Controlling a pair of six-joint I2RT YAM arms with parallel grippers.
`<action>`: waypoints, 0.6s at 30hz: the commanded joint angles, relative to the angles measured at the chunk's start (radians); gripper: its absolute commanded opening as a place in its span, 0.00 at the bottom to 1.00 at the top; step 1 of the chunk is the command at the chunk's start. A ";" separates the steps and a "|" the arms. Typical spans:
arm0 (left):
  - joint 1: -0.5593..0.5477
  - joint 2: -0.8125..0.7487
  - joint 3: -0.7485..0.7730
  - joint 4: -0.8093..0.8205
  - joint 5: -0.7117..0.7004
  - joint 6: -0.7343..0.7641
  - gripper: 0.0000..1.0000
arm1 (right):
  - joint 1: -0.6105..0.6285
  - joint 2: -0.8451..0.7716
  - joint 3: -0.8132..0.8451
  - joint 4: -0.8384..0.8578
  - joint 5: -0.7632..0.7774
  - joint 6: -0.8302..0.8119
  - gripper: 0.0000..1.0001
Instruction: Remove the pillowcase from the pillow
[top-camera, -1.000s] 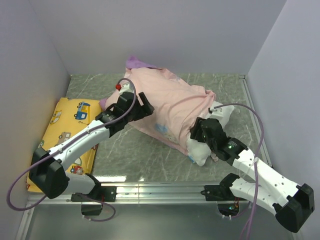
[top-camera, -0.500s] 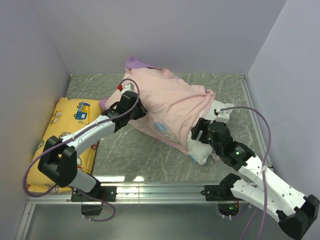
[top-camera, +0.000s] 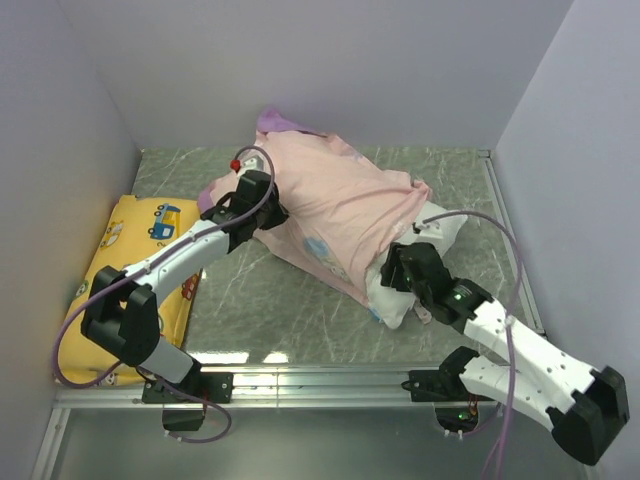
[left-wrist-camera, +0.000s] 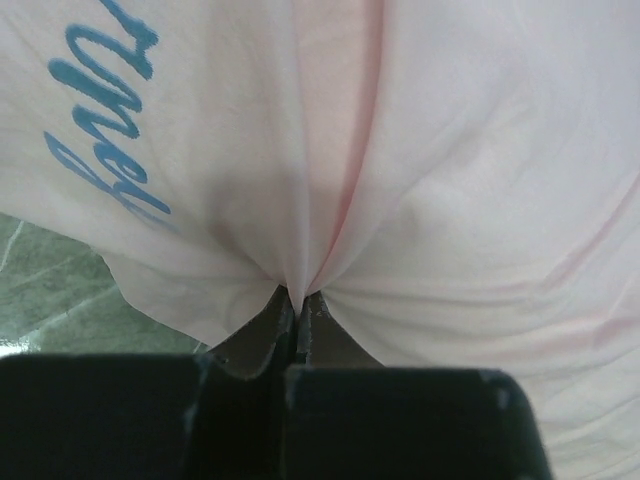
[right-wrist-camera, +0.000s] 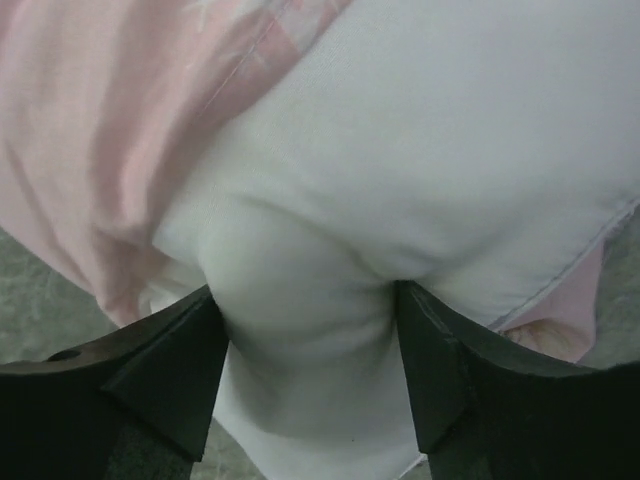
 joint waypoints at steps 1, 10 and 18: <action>0.059 0.006 0.087 0.026 0.012 0.036 0.01 | -0.010 0.087 0.063 0.011 0.068 -0.003 0.53; 0.353 0.048 0.153 0.026 0.105 0.076 0.00 | -0.206 -0.078 0.146 -0.131 0.088 -0.026 0.00; 0.551 0.104 0.185 0.034 0.158 0.047 0.00 | -0.287 -0.197 0.264 -0.262 0.145 -0.024 0.00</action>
